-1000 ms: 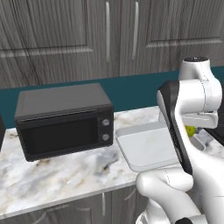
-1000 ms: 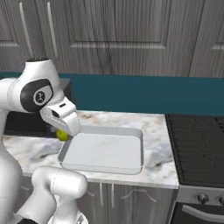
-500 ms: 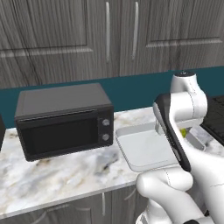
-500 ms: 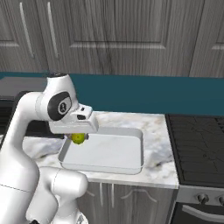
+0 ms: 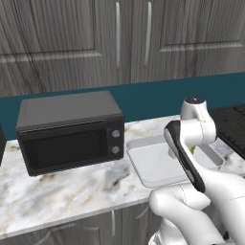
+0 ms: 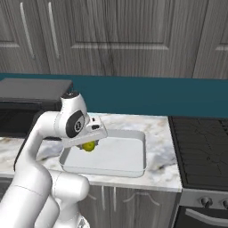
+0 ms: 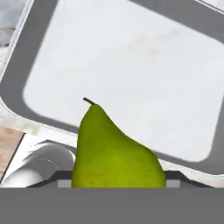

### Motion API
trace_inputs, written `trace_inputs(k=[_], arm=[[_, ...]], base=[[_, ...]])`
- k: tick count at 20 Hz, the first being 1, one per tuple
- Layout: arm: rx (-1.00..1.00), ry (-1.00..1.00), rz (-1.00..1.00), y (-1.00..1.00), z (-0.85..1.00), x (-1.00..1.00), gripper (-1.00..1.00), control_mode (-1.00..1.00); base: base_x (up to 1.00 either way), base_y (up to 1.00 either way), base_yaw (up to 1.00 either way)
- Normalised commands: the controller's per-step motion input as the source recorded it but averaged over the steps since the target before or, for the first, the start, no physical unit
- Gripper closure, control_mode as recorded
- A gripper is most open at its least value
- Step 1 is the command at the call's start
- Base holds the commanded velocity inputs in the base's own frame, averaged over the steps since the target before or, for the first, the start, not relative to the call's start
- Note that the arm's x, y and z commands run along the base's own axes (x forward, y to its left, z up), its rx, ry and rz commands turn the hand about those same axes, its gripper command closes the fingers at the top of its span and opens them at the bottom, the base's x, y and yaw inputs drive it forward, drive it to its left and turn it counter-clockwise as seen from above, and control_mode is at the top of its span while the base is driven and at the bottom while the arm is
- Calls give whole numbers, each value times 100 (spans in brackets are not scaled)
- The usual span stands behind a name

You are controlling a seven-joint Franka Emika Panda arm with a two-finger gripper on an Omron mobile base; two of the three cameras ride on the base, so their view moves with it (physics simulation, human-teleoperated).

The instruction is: Pick the orange and pear from the fridge and place them inside the tupperware on the counter.

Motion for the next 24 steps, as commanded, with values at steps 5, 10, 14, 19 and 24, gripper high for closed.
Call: trace_inputs(k=[5,10,14,19,24], arm=[[0,0,30,-8,-47,67,100,-100],[0,0,25,-4,-46,52,100,-100],[0,1,14,-1,-43,34,100,-100],[0,4,10,0,-38,25,100,-100],[0,13,7,0,-39,24,100,-100]], base=[[0,0,0],[0,0,0],[0,0,0],[0,0,0],[0,0,0]])
